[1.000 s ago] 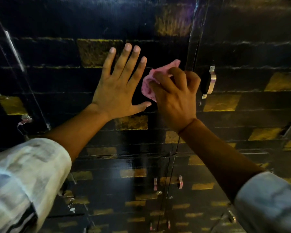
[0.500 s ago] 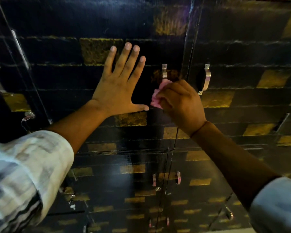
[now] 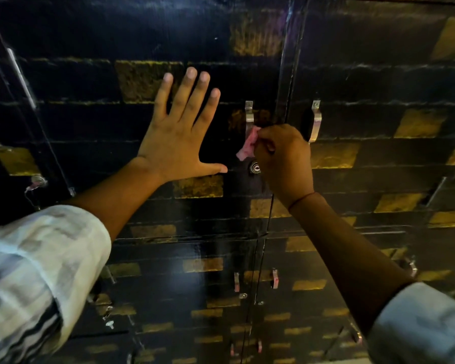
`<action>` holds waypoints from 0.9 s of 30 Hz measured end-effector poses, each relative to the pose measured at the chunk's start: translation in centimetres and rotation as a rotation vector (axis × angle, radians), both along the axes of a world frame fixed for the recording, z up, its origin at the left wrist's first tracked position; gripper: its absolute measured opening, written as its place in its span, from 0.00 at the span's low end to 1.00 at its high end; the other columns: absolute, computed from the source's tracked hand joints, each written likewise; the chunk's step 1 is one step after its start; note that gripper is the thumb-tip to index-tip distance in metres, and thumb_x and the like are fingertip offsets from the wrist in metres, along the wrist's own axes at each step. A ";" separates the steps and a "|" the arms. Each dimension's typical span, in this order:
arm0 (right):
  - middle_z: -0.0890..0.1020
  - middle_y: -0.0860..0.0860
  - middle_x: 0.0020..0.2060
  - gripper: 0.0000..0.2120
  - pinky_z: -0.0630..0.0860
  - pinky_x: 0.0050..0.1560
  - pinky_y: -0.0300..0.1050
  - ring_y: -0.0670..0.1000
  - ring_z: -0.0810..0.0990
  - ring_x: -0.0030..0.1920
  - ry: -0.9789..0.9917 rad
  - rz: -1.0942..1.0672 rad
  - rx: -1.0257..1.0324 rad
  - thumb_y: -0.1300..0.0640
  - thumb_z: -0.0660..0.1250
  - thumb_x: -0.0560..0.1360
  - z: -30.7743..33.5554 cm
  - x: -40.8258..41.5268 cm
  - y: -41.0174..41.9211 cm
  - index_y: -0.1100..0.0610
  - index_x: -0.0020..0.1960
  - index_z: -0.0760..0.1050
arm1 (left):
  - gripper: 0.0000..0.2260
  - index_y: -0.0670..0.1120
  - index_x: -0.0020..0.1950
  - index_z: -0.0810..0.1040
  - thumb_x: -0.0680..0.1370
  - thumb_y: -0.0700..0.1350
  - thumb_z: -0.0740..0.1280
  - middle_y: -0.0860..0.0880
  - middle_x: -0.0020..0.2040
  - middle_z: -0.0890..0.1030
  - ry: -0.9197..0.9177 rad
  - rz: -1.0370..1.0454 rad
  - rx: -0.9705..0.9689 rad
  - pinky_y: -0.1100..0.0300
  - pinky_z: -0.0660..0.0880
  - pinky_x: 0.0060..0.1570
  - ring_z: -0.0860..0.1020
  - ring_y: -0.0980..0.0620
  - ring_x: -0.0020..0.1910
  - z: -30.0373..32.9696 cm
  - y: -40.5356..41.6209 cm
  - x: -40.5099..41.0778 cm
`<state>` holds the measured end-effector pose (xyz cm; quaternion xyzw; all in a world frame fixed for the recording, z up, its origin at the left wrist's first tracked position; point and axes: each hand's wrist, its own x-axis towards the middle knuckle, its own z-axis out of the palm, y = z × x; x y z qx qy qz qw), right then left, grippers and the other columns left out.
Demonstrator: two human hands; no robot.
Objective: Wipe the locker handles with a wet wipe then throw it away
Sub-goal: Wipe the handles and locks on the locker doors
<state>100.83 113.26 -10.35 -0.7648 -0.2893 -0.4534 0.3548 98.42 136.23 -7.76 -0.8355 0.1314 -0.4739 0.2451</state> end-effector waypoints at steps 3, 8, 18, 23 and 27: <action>0.83 0.49 0.42 0.02 0.80 0.44 0.37 0.47 0.82 0.42 0.180 0.252 0.302 0.62 0.69 0.78 1.7 -0.8 0.6 0.58 0.49 0.81 | 0.60 0.38 0.83 0.44 0.70 0.82 0.56 0.33 0.82 0.48 -0.007 -0.009 -0.013 0.32 0.42 0.77 0.47 0.32 0.81 -0.1 -0.3 0.1; 0.81 0.46 0.37 0.04 0.77 0.39 0.33 0.41 0.81 0.37 0.264 0.366 0.316 0.65 0.72 0.75 2.2 -0.8 1.8 0.60 0.43 0.78 | 0.61 0.37 0.83 0.43 0.70 0.81 0.58 0.32 0.82 0.49 -0.027 0.006 -0.035 0.30 0.43 0.76 0.48 0.31 0.81 -0.3 -0.8 0.4; 0.85 0.55 0.42 0.03 0.83 0.45 0.51 0.50 0.85 0.45 0.391 0.326 0.007 0.64 0.69 0.78 3.2 0.9 -1.1 0.57 0.48 0.76 | 0.60 0.37 0.83 0.45 0.70 0.82 0.56 0.32 0.82 0.51 -0.039 0.000 -0.029 0.30 0.45 0.76 0.50 0.31 0.81 -0.5 -0.7 0.4; 0.83 0.50 0.39 0.04 0.82 0.43 0.43 0.43 0.83 0.40 0.570 0.452 0.134 0.57 0.68 0.79 3.5 -0.3 -0.7 0.54 0.46 0.74 | 0.61 0.37 0.83 0.43 0.70 0.82 0.56 0.32 0.82 0.49 -0.053 0.002 -0.032 0.30 0.44 0.76 0.48 0.31 0.81 -0.8 -0.7 0.7; 0.83 0.49 0.40 0.04 0.81 0.46 0.40 0.46 0.83 0.43 0.401 0.361 0.119 0.61 0.68 0.79 2.4 -0.3 0.1 0.60 0.47 0.74 | 0.60 0.37 0.83 0.46 0.70 0.82 0.56 0.31 0.81 0.52 -0.058 -0.001 -0.032 0.31 0.43 0.76 0.50 0.31 0.80 -0.6 -0.7 0.7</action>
